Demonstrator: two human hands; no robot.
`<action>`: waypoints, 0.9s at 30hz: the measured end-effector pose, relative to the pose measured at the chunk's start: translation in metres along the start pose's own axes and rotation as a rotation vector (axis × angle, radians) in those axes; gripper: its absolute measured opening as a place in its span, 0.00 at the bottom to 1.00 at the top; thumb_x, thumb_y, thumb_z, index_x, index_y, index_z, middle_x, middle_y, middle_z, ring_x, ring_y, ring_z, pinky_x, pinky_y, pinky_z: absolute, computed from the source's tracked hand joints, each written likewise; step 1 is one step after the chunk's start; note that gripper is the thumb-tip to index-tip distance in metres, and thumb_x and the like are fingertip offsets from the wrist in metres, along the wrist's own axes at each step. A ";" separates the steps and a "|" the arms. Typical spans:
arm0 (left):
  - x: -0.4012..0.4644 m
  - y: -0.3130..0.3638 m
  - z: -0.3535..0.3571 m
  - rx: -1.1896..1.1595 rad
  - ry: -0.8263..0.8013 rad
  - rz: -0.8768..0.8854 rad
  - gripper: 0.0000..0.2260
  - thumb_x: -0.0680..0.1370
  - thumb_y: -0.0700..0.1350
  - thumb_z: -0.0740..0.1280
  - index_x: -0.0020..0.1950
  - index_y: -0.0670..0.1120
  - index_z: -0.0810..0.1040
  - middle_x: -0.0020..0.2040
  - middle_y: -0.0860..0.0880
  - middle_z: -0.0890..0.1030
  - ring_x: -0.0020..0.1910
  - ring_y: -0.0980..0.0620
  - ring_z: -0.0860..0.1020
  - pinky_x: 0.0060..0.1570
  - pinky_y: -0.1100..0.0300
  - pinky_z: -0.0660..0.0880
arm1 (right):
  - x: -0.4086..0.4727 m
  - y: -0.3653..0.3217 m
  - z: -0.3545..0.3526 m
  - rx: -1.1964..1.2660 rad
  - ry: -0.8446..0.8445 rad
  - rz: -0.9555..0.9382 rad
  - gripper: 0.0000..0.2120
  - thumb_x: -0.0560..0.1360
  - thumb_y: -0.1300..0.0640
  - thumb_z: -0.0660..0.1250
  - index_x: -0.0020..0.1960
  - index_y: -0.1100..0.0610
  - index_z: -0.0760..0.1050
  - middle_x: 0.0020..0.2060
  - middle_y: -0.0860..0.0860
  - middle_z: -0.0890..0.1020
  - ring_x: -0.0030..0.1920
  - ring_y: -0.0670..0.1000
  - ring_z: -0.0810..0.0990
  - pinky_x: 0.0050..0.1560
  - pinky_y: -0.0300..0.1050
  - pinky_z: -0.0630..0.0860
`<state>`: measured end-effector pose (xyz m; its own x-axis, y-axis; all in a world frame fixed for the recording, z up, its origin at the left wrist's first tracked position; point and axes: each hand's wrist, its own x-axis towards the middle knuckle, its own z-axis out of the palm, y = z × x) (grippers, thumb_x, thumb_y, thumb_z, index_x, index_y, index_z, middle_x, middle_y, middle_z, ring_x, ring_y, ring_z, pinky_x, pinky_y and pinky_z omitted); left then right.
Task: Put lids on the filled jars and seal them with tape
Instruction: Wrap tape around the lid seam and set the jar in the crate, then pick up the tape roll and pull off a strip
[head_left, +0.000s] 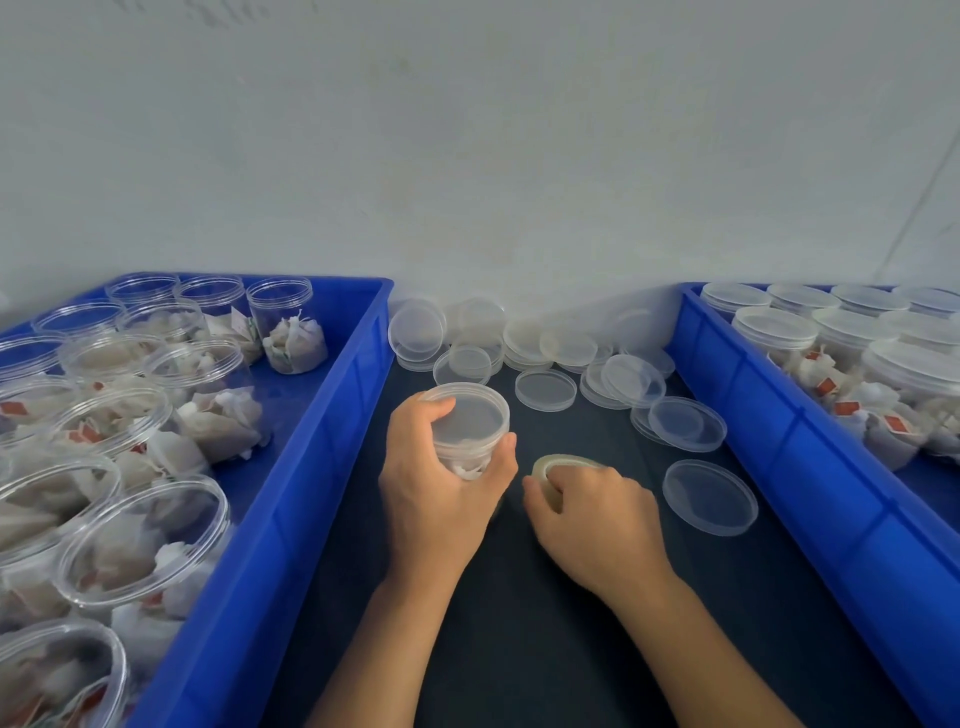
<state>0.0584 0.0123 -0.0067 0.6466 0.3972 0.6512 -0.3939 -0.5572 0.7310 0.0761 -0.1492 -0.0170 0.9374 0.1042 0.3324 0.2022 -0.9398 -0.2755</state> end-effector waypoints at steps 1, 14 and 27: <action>0.000 0.000 -0.001 -0.008 -0.012 -0.002 0.26 0.70 0.52 0.81 0.63 0.45 0.77 0.61 0.51 0.80 0.59 0.59 0.77 0.57 0.75 0.69 | -0.001 -0.001 0.001 -0.024 -0.008 -0.007 0.26 0.82 0.38 0.59 0.32 0.53 0.63 0.26 0.49 0.70 0.28 0.49 0.69 0.31 0.47 0.62; -0.007 -0.014 -0.002 -0.123 -0.094 -0.162 0.44 0.64 0.61 0.82 0.72 0.61 0.61 0.57 0.78 0.72 0.54 0.76 0.75 0.46 0.64 0.74 | 0.027 -0.030 -0.036 0.475 -0.113 -0.191 0.23 0.84 0.47 0.54 0.79 0.42 0.64 0.71 0.46 0.71 0.71 0.50 0.69 0.65 0.44 0.67; 0.025 0.020 0.028 -0.369 -0.311 -0.063 0.39 0.70 0.54 0.76 0.72 0.34 0.66 0.60 0.46 0.81 0.53 0.39 0.83 0.39 0.56 0.80 | 0.050 -0.023 -0.135 0.381 -0.207 -0.308 0.32 0.73 0.43 0.76 0.74 0.41 0.70 0.63 0.47 0.74 0.62 0.52 0.76 0.64 0.52 0.76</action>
<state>0.0853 -0.0097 0.0188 0.8192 0.1537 0.5526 -0.5167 -0.2206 0.8273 0.0801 -0.1669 0.1280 0.8472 0.4545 0.2752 0.5292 -0.6750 -0.5142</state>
